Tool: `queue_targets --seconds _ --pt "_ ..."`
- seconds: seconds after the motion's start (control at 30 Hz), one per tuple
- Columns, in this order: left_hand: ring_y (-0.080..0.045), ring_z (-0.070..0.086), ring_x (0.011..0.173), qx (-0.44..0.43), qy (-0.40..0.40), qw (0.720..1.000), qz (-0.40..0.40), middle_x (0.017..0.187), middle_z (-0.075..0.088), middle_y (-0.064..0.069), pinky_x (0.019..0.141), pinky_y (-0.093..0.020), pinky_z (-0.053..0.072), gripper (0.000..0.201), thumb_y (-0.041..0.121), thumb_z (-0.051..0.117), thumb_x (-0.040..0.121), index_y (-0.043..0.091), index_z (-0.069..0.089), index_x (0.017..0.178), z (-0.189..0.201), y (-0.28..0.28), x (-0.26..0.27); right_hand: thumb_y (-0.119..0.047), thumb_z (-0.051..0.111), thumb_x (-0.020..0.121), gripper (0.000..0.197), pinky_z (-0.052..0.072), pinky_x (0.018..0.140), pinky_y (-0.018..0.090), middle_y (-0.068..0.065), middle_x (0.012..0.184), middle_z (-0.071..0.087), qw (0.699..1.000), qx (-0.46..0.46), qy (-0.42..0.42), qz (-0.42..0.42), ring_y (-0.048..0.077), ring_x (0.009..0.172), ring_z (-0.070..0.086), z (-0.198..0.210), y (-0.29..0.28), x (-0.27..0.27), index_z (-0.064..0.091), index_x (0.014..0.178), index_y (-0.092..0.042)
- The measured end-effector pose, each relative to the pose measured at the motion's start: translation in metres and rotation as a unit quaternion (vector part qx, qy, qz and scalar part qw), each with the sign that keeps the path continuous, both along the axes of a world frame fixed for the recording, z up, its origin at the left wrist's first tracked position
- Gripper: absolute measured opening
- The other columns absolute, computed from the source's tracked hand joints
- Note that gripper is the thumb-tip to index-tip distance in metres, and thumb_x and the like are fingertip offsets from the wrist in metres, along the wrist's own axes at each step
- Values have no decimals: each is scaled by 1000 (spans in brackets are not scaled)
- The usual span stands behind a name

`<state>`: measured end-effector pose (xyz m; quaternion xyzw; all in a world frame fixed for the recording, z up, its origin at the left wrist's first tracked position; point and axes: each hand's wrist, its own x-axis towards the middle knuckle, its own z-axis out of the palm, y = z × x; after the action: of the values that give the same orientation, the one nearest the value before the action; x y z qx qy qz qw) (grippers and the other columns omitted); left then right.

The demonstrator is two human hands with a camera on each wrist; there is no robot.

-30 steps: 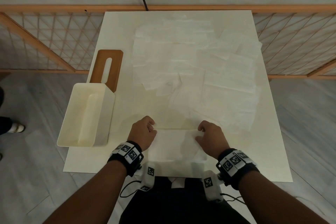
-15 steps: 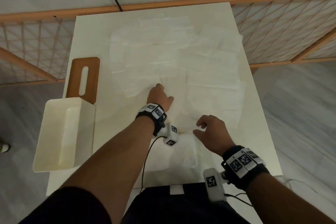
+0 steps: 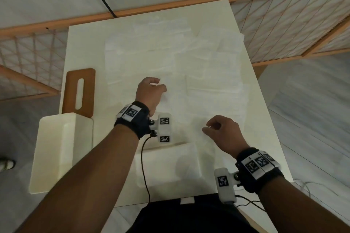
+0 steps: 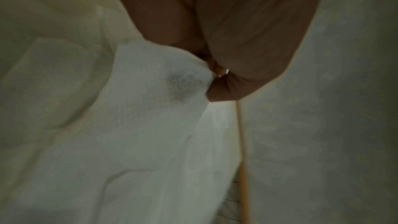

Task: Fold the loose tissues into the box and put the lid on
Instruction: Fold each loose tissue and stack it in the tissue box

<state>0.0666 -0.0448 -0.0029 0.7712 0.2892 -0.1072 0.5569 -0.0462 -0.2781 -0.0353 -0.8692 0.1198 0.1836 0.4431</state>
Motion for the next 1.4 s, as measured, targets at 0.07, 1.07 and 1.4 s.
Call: queue_targets --seconds 0.07,1.07,1.4 --pt "-27 67 94 -96 -2 995 11 105 67 -8 78 -39 58 25 1 65 84 17 64 104 28 9 -12 -37 76 82 20 51 68 28 -1 82 69 994 91 31 -59 16 77 64 5 5 8 69 83 -18" --pt "-23 71 104 -133 -125 982 -38 111 75 -3 92 -45 55 31 -3 63 90 18 67 113 92 119 -137 -2 65 92 46 60 76 38 16 105 75 909 410 53 -54 28 89 74 104 92 39 50 135 -9" --pt "-23 70 106 -122 -128 982 -65 112 75 -3 92 -43 55 25 2 62 93 15 72 112 88 118 -146 -21 74 85 33 52 97 57 25 111 72 915 332 222 -56 43 101 69 92 86 30 73 105 6"
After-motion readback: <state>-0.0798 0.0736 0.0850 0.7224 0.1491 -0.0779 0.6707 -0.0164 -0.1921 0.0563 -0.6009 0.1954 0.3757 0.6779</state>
